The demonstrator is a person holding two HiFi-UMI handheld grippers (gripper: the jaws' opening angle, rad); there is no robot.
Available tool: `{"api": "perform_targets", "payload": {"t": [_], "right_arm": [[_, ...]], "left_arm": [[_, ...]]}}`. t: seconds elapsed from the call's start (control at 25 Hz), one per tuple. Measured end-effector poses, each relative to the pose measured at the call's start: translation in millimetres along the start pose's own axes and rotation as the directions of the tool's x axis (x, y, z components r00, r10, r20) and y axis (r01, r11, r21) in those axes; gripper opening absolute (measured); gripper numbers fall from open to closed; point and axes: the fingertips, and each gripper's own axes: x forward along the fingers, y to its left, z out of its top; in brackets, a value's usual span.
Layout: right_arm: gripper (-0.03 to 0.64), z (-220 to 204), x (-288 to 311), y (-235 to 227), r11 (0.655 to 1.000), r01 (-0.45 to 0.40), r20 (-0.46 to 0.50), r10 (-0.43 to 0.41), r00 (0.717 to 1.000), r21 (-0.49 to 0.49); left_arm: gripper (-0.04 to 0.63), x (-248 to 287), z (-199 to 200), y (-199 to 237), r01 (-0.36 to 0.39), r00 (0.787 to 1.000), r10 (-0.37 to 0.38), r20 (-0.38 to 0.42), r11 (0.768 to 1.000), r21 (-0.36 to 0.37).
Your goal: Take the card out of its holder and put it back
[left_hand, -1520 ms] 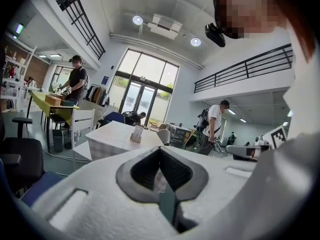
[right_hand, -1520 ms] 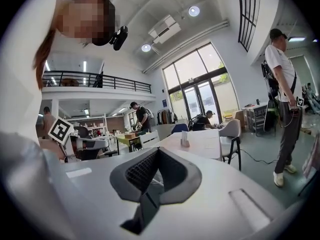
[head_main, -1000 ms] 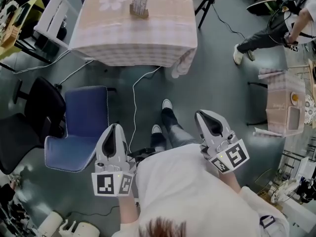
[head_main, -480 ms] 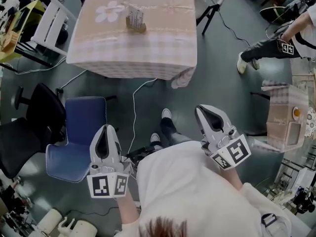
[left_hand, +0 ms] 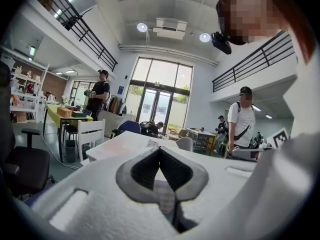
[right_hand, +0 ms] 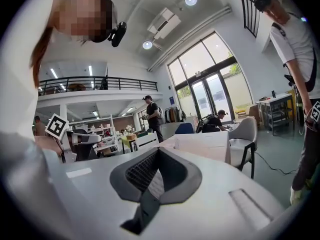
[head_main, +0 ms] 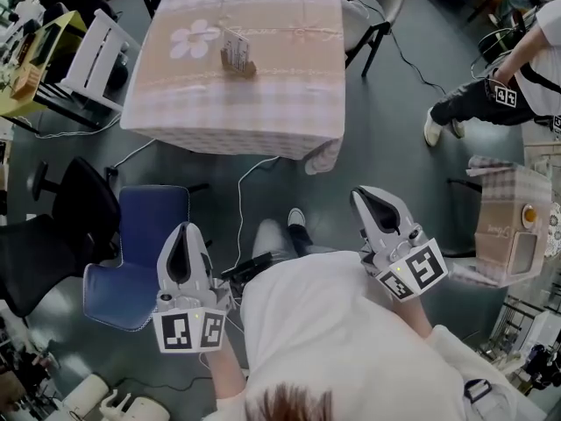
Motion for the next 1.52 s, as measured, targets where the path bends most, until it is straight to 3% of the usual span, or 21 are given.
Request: {"api": "perform_targets", "payload": {"t": [0.36,0.72,1.52], "right_arm": [[-0.002,-1.6,10.4,-3.6,1.0,-0.01,-0.027,0.011,1.0,0.007],[-0.002,4.5,46.7,-22.5,0.999,0.032,-0.048,-0.031,0.998,0.017],[-0.002,36.3,169.6,-24.5,0.997,0.072,-0.027,-0.071,0.997,0.02]], "left_arm": [[0.003,16.7,-5.6,-2.7,0.015,1.0,-0.016,-0.014,0.999,-0.033],[0.003,64.3,-0.4,15.7,0.044,0.998,-0.046,-0.034,0.997,-0.061],[0.003,150.5,47.3,102.9,0.081,0.996,-0.084,-0.028,0.993,-0.086]]}}
